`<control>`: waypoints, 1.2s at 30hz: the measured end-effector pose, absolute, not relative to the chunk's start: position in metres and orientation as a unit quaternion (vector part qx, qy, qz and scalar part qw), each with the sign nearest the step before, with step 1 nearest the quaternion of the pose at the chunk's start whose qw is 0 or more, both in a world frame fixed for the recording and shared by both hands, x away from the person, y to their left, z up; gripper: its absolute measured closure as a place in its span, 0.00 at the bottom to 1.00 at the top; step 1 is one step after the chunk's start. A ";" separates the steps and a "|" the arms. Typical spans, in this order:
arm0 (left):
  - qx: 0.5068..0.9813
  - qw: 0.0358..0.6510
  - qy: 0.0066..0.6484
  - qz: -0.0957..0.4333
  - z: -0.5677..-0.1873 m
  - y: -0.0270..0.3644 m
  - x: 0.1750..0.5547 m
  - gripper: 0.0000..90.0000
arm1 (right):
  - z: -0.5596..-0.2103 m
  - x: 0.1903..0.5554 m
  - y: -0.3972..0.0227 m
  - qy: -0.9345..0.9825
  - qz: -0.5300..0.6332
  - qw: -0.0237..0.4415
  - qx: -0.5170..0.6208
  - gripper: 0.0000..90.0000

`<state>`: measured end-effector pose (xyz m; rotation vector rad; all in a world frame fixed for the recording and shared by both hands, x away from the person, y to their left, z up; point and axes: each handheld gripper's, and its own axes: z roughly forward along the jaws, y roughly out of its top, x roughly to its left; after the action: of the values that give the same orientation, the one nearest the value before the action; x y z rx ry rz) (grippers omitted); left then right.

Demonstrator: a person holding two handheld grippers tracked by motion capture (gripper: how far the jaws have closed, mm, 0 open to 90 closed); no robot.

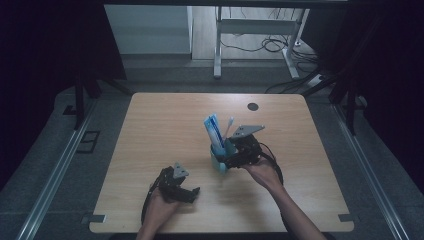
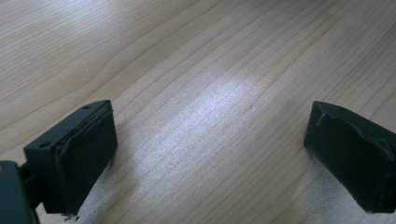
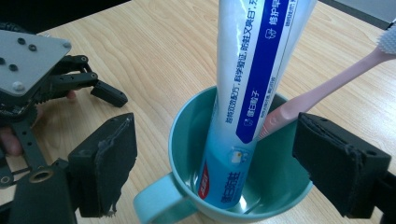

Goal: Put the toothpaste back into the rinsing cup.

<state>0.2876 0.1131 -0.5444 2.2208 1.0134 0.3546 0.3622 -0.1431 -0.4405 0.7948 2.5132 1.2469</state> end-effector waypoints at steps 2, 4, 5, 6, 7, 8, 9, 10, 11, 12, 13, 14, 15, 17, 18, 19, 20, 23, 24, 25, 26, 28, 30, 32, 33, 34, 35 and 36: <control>0.850 0.331 0.388 0.136 -0.544 0.113 0.288 0.03 | -0.440 0.361 -0.144 0.857 0.424 0.112 0.270 0.15; 0.850 0.331 0.388 0.136 -0.544 0.113 0.288 0.03 | -0.439 0.361 -0.146 0.858 0.422 0.111 0.271 0.15; 0.849 0.331 0.388 0.136 -0.544 0.113 0.288 0.03 | -0.439 0.360 -0.146 0.858 0.421 0.112 0.271 0.15; 0.850 0.331 0.388 0.136 -0.544 0.113 0.288 0.03 | -0.439 0.360 -0.147 0.859 0.421 0.112 0.270 0.15; 0.850 0.331 0.388 0.136 -0.544 0.113 0.288 0.03 | -0.438 0.359 -0.148 0.859 0.420 0.112 0.271 0.15; 0.849 0.331 0.388 0.136 -0.544 0.113 0.288 0.03 | -0.438 0.359 -0.149 0.860 0.418 0.114 0.270 0.14; 0.850 0.331 0.388 0.136 -0.544 0.113 0.288 0.03 | -0.438 0.358 -0.149 0.861 0.417 0.114 0.269 0.14; 0.849 0.331 0.388 0.136 -0.544 0.113 0.288 0.03 | -0.437 0.358 -0.150 0.861 0.416 0.115 0.269 0.14; 0.849 0.331 0.388 0.136 -0.544 0.113 0.288 0.03 | -0.437 0.358 -0.151 0.861 0.416 0.115 0.269 0.14; 0.849 0.331 0.388 0.136 -0.544 0.113 0.288 0.03 | -0.437 0.357 -0.152 0.861 0.416 0.116 0.269 0.14; 0.849 0.331 0.388 0.136 -0.544 0.113 0.288 0.03 | -0.436 0.357 -0.153 0.861 0.416 0.117 0.269 0.14; 0.849 0.331 0.388 0.136 -0.544 0.113 0.288 0.03 | -0.436 0.356 -0.153 0.861 0.416 0.117 0.269 0.14; 0.849 0.331 0.388 0.136 -0.544 0.113 0.288 0.03 | -0.435 0.356 -0.154 0.861 0.416 0.117 0.269 0.14; 0.849 0.331 0.388 0.136 -0.544 0.113 0.288 0.03 | -0.434 0.355 -0.155 0.861 0.415 0.114 0.271 0.14; 0.849 0.331 0.388 0.136 -0.544 0.113 0.288 0.03 | -0.434 0.355 -0.156 0.861 0.415 0.114 0.271 0.13; 0.850 0.331 0.388 0.136 -0.544 0.113 0.288 0.03 | -0.434 0.355 -0.157 0.862 0.413 0.115 0.270 0.13; 0.850 0.331 0.388 0.136 -0.544 0.113 0.288 0.03 | -0.434 0.354 -0.157 0.862 0.413 0.115 0.270 0.13; 0.850 0.331 0.388 0.136 -0.544 0.113 0.288 0.03 | -0.434 0.353 -0.159 0.863 0.412 0.114 0.270 0.13; 0.850 0.331 0.388 0.136 -0.544 0.113 0.288 0.03 | -0.434 0.353 -0.160 0.863 0.410 0.115 0.270 0.13; 0.850 0.331 0.388 0.136 -0.544 0.113 0.288 0.03 | -0.434 0.352 -0.160 0.863 0.410 0.115 0.272 0.13; 0.850 0.331 0.388 0.136 -0.544 0.113 0.288 0.03 | -0.434 0.352 -0.161 0.863 0.410 0.116 0.271 0.13; 0.850 0.331 0.388 0.135 -0.544 0.113 0.288 0.03 | -0.434 0.351 -0.164 0.863 0.410 0.117 0.273 0.13; 0.850 0.331 0.388 0.135 -0.544 0.113 0.288 0.03 | -0.434 0.350 -0.166 0.862 0.410 0.118 0.275 0.13; 0.849 0.332 0.388 0.136 -0.545 0.113 0.288 0.03 | -0.434 0.349 -0.169 0.861 0.410 0.118 0.277 0.13; 0.849 0.332 0.388 0.136 -0.545 0.113 0.288 0.03 | -0.434 0.348 -0.170 0.860 0.411 0.119 0.279 0.13; 0.849 0.332 0.388 0.136 -0.545 0.113 0.288 0.03 | -0.434 0.348 -0.172 0.859 0.411 0.120 0.280 0.13; 0.849 0.332 0.388 0.136 -0.544 0.113 0.288 0.03 | -0.435 0.348 -0.174 0.859 0.411 0.120 0.281 0.13; 0.849 0.332 0.388 0.136 -0.544 0.113 0.288 0.03 | -0.435 0.347 -0.176 0.858 0.411 0.121 0.282 0.13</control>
<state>0.2877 0.1130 -0.5445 2.2193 1.0137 0.3545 0.3474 -0.1761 -0.4350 0.8251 2.5074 1.2008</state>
